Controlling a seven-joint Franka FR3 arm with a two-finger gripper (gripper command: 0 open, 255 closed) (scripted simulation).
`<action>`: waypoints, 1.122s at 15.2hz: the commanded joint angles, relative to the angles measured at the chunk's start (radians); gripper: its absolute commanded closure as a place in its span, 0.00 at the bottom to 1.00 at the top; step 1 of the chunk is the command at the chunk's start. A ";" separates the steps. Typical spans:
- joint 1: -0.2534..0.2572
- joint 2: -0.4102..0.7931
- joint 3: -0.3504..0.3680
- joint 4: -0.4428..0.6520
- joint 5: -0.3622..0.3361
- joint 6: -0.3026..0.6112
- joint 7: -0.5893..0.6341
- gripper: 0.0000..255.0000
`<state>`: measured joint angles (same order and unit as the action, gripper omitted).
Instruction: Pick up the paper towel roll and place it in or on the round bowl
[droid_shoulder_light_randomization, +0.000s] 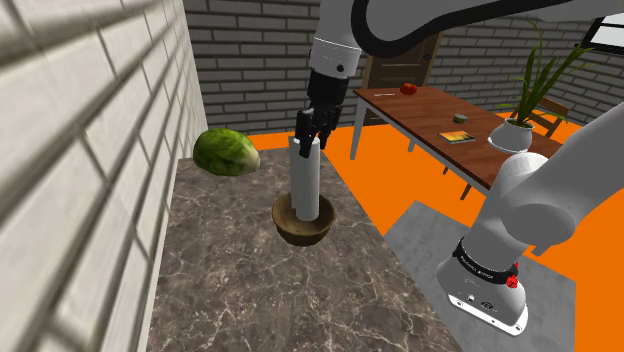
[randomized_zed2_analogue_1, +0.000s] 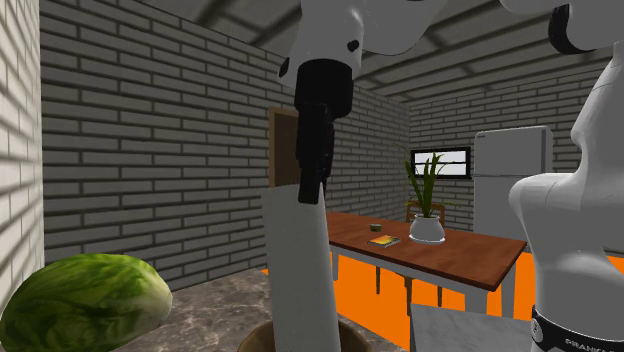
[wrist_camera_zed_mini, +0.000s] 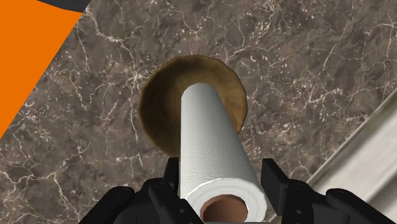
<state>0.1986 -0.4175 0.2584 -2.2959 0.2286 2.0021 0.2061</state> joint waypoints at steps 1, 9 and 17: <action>0.000 0.000 0.000 -0.001 0.000 0.001 0.000 1.00; 0.000 0.000 0.000 -0.001 0.000 0.001 0.000 0.00; -0.007 -0.027 -0.021 0.101 -0.010 -0.129 0.002 0.00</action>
<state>0.1925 -0.4440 0.2380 -2.2023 0.2190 1.8821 0.2073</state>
